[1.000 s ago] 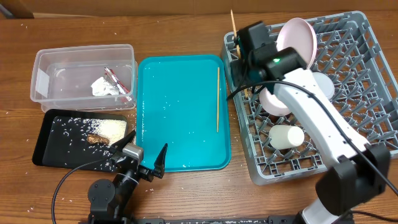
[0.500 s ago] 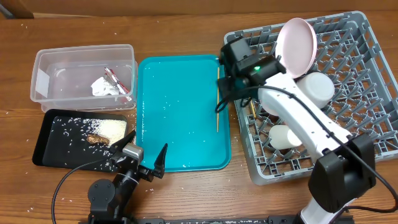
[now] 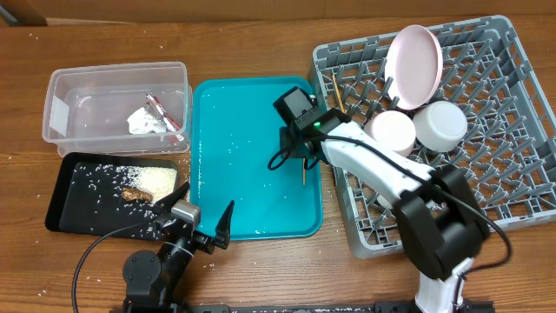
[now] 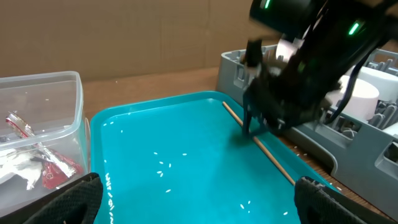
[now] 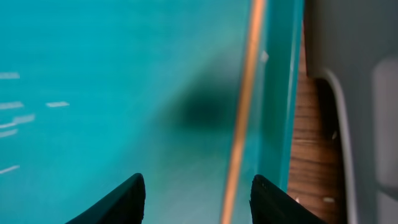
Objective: Sort waste into correct bins and load items into the dishwasher
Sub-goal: 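Grasp the second chopstick and place it in the dish rack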
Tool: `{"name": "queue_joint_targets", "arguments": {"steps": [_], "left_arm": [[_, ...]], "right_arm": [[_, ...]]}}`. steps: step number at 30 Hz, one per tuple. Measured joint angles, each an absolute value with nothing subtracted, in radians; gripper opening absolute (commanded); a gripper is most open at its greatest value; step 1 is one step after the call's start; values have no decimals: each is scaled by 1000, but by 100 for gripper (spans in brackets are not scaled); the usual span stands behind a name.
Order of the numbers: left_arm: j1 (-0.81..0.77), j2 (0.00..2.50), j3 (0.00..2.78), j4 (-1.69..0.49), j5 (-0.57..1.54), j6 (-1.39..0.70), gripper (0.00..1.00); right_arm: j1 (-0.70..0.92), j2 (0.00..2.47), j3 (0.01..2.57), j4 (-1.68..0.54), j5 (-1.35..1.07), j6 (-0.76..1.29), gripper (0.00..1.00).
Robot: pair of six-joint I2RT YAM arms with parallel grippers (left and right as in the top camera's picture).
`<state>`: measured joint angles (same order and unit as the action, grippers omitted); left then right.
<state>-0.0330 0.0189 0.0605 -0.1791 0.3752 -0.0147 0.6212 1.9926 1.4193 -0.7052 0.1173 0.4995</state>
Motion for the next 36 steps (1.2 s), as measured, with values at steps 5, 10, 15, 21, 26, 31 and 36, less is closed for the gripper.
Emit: {"name": "queue_joint_targets", "arguments": {"steps": [5,10,15,21,26,31,36], "left_arm": [[-33,19,60,-179,375,-15,100],[-33,19,60,-179,375,-15,100],[-33,19,60,-179,375,-15,100],[-33,19,60,-179,375,-15,100],[-33,19,60,-179,375,-15,100],[-33,19,60,-179,375,-15,100],[-33,19,60,-179,375,-15,100]], "right_arm": [[610,2061,1414,-685,115,532,43],[609,2067,1414,-677,65,576,19],[610,2068,1414,-711,-6,643,4],[611,2067,1438,-812,-38,660,4],[609,2008,1485,-850,-36,550,4],[583,1830,1561,-852,34,359,4],[462,1736,1597,-935,106,237,4]]}}
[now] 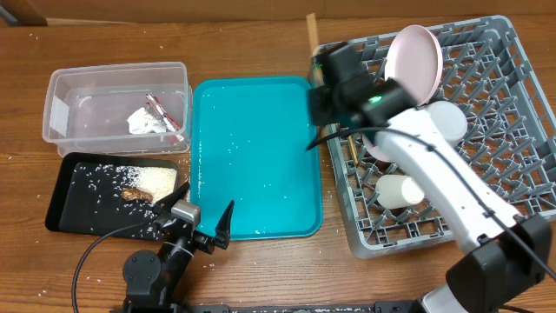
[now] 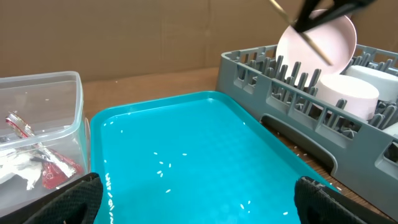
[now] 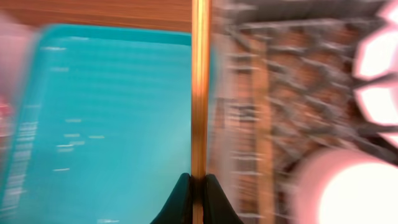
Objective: Sort waste into correct bins and load items into the dishwasher
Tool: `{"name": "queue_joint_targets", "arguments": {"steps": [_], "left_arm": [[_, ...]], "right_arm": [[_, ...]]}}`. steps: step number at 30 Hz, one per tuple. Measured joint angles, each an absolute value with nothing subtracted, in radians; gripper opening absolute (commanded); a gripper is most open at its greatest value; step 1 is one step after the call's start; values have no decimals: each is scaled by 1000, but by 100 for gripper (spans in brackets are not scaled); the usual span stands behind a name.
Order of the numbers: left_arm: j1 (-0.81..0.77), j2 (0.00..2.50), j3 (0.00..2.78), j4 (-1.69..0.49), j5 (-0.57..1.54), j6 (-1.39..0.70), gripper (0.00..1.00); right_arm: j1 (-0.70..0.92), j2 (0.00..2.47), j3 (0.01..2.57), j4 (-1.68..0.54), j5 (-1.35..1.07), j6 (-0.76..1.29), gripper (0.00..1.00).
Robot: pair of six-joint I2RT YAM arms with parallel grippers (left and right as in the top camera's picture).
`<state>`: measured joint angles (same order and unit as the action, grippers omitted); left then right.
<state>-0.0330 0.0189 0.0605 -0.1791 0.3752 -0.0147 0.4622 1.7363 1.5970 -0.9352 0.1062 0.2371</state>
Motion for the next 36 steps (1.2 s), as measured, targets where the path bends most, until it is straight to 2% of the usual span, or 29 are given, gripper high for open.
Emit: {"name": "queue_joint_targets", "arguments": {"steps": [3,4,6,7,14,15,16,17,27,36], "left_arm": [[-33,19,60,-179,375,-15,100],[-33,19,60,-179,375,-15,100],[-33,19,60,-179,375,-15,100],[-33,19,60,-179,375,-15,100],[-33,19,60,-179,375,-15,100],[-33,19,60,-179,375,-15,100],[-33,19,60,-179,375,-15,100],[-33,19,60,-179,375,-15,100],[-33,19,60,-179,375,-15,100],[-33,19,60,-179,375,-15,100]], "right_arm": [[394,1769,1583,-980,88,193,5],[381,1786,1572,-990,76,179,12],[376,1813,1547,-1000,57,155,37],[379,1826,1537,-1010,49,149,43],[391,1820,1536,-1101,-10,136,63],[391,1808,1539,-1113,-30,134,70],[390,1786,1541,-1121,-55,139,90],[391,1747,1544,-1129,-88,135,100],[393,1157,1620,-1218,-192,129,100],[392,889,1620,-1416,22,126,100]]}}
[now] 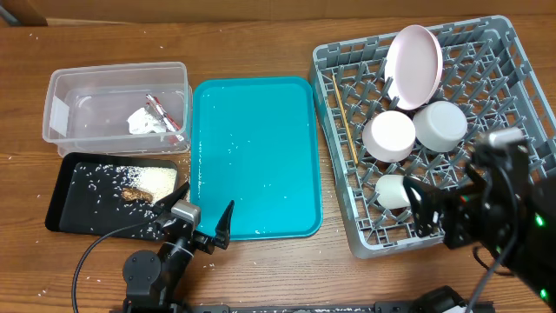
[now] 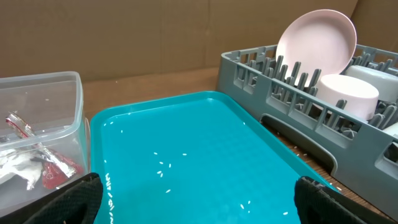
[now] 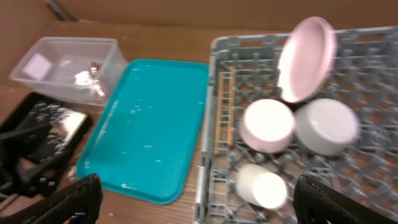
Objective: Sort waste into correct bins and load items into the dishwasher
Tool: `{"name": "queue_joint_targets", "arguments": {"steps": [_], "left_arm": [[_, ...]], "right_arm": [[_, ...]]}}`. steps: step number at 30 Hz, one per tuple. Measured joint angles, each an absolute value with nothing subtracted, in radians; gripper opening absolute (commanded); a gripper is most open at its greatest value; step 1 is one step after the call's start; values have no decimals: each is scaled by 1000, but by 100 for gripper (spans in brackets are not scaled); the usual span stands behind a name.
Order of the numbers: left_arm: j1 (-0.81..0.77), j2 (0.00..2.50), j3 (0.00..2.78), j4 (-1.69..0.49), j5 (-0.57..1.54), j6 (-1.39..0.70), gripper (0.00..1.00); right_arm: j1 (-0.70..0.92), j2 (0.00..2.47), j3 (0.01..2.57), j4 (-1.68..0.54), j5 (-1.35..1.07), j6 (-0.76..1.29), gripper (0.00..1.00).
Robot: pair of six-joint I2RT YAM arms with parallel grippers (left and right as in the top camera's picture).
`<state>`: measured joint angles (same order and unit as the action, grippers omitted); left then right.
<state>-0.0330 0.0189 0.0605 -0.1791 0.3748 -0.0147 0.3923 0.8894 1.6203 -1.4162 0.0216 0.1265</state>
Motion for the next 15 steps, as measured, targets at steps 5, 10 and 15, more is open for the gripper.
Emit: {"name": "queue_joint_targets", "arguments": {"steps": [5,10,15], "left_arm": [[-33,19,60,-179,375,-15,100],[-33,19,60,-179,375,-15,100],[-33,19,60,-179,376,-15,100]], "right_arm": [[388,855,1589,-1401,86,126,100],[356,806,1410,-1141,112,126,100],[328,706,1125,-813,115,126,100]]}}
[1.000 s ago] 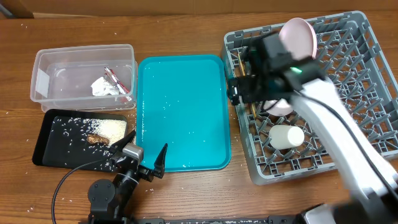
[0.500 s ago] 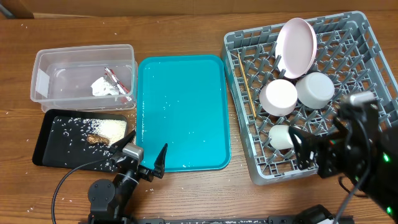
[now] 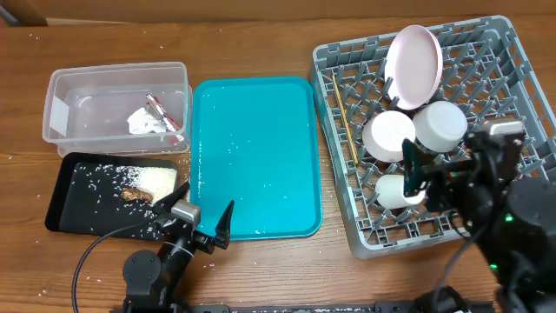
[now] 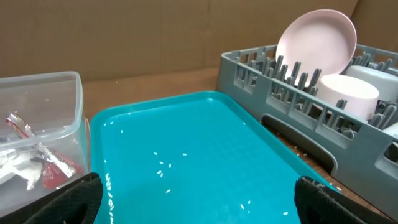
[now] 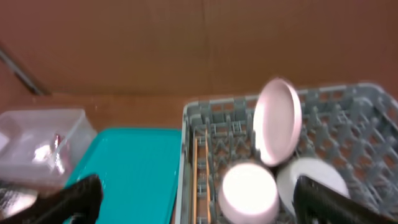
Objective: Sort waste into correct bins and load items into the dishwasher
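Note:
The teal tray [image 3: 256, 156] holds only scattered rice grains. In the grey dish rack [image 3: 508, 65] stand a pink plate [image 3: 413, 54], a pink bowl [image 3: 388, 135], a white bowl [image 3: 441, 123] and a white cup [image 3: 393, 191]. Two wooden chopsticks [image 3: 345, 117] lie along its left side, also seen as chopsticks [image 5: 198, 171]. My right gripper [image 3: 460, 169] hangs high over the rack's front right, open and empty; in its own view the gripper [image 5: 208, 205] frames the rack. My left gripper [image 4: 202, 205] rests open at the tray's front edge, gripper [image 3: 201, 228].
A clear plastic bin [image 3: 61, 87] with crumpled wrappers [image 3: 152, 117] sits at the back left. In front of it lies a black tray [image 3: 74, 204] with rice and a food scrap [image 3: 139, 193]. A cardboard wall [image 4: 124, 31] stands behind the table.
My right arm has shifted a little over the rack's front right and its camera now looks more level at the rack and wall. Both grippers stay open. Nothing on the table moved.
First my right gripper stood open around a chopstick at the tray's right edge. Then it was shut on that chopstick, up over the rack's back left corner. Later the chopstick lay in the rack's left side and the gripper was open, drawn back front right, where it remains.

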Tool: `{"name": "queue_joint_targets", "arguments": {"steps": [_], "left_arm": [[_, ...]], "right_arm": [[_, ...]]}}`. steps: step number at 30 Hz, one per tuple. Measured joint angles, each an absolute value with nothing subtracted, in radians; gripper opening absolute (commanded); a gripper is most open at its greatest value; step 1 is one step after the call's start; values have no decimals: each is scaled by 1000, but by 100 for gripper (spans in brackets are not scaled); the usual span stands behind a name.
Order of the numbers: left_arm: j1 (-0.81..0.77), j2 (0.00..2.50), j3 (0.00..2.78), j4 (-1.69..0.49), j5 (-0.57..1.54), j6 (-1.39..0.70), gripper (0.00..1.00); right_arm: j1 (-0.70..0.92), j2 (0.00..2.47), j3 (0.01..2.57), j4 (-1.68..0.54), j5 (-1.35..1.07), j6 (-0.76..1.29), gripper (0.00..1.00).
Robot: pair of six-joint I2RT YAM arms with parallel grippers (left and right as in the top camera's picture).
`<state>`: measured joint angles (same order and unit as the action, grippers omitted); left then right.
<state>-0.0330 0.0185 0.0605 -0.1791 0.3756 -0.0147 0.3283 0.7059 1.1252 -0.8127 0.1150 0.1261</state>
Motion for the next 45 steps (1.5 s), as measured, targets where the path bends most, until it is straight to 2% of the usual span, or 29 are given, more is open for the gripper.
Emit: {"name": "queue_joint_targets", "arguments": {"steps": [4,11,18,21,28,45], "left_arm": [[-33,19,60,-179,375,-15,100],[-33,18,60,-179,375,-15,100],[-33,18,60,-179,375,-15,100],[-33,18,60,-179,375,-15,100],[-33,18,60,-179,375,-15,100],[-33,18,60,-179,375,-15,100]], "right_arm": [[299,577,834,-582,118,127,100],[272,274,454,-562,121,126,100],[208,49,231,-536,120,127,100],[188,19,149,-444,120,126,100],[183,15,107,-288,120,126,100],[183,15,95,-281,120,127,100]]}}
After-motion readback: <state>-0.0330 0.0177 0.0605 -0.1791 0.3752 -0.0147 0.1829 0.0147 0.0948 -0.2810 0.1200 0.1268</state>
